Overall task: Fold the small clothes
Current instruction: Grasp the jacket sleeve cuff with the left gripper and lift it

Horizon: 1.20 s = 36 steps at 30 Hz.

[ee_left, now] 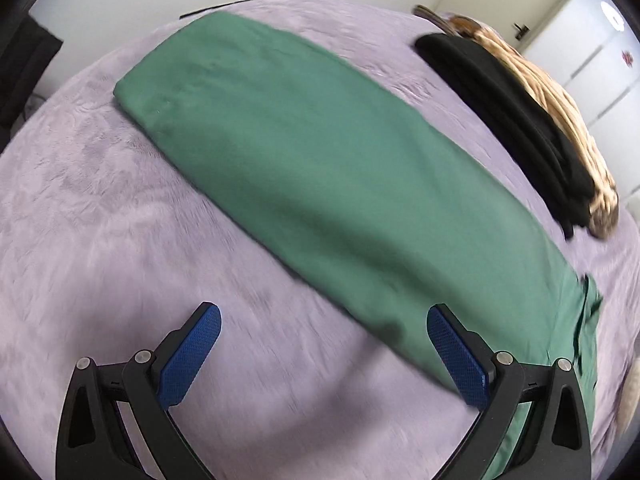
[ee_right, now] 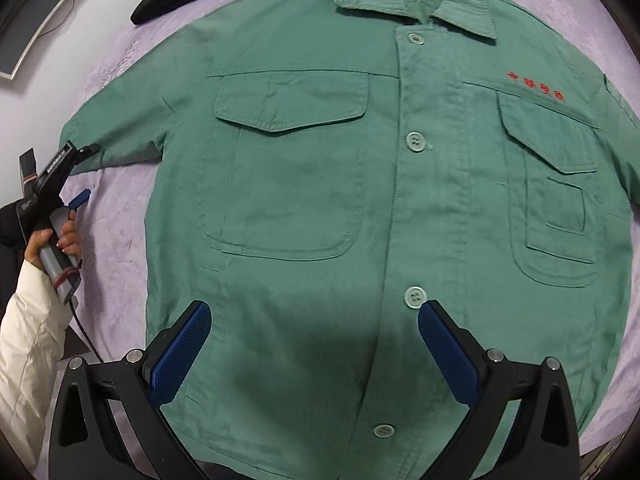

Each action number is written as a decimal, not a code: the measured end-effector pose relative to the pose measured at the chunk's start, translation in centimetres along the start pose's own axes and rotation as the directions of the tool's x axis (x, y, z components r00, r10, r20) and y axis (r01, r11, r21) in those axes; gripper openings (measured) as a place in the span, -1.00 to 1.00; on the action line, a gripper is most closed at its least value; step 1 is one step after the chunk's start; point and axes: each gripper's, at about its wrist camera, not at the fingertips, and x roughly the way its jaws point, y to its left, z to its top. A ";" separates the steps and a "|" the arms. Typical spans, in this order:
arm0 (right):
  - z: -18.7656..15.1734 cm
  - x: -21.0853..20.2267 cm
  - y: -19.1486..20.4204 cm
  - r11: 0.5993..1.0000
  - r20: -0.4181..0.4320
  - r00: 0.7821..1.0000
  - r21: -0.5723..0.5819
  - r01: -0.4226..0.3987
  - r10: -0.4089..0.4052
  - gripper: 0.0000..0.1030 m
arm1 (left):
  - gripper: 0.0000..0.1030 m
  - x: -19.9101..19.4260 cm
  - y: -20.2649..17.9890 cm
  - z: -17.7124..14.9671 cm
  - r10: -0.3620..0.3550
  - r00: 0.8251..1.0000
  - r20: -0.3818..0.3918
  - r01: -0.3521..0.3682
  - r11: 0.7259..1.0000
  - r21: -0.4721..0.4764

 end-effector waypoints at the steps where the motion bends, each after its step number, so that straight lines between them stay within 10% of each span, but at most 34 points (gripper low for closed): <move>1: 0.1 0.4 0.4 1.000 -0.005 1.000 -0.005 -0.002 0.002 1.00 | 1.00 0.7 0.7 0.7 -0.009 1.000 0.001 0.009 1.000 -0.018; 10: 0.7 2.6 2.7 1.000 -0.028 1.000 -0.026 -0.003 0.002 1.00 | 0.92 0.7 3.6 5.5 -0.050 0.986 0.162 0.070 0.991 -0.118; 14: 0.6 2.5 2.3 1.000 -0.021 1.000 -0.017 -0.014 0.013 1.00 | -0.19 0.2 5.2 6.9 -0.068 0.980 0.188 0.098 0.983 -0.155; 17: 0.5 2.3 1.7 1.000 -0.007 1.000 -0.005 -0.030 0.030 1.00 | -0.83 -0.7 6.0 7.0 -0.227 0.953 0.200 0.253 0.961 -0.114; 23: 0.1 0.9 -0.8 0.997 0.038 0.997 0.028 -0.066 0.065 1.00 | -0.84 -4.6 0.3 6.5 -0.359 0.906 0.224 0.356 0.933 0.055; 33: -1.8 -2.9 -9.4 0.982 0.135 0.989 0.168 -0.090 0.067 1.00 | -0.84 -9.9 -23.8 -2.1 -0.594 0.804 -0.002 0.532 0.718 0.449; 36: -2.6 -3.6 -12.7 0.969 0.159 0.986 0.229 -0.094 0.058 1.00 | -0.84 -9.3 -30.7 -7.6 -0.583 0.805 -0.111 0.541 0.645 0.540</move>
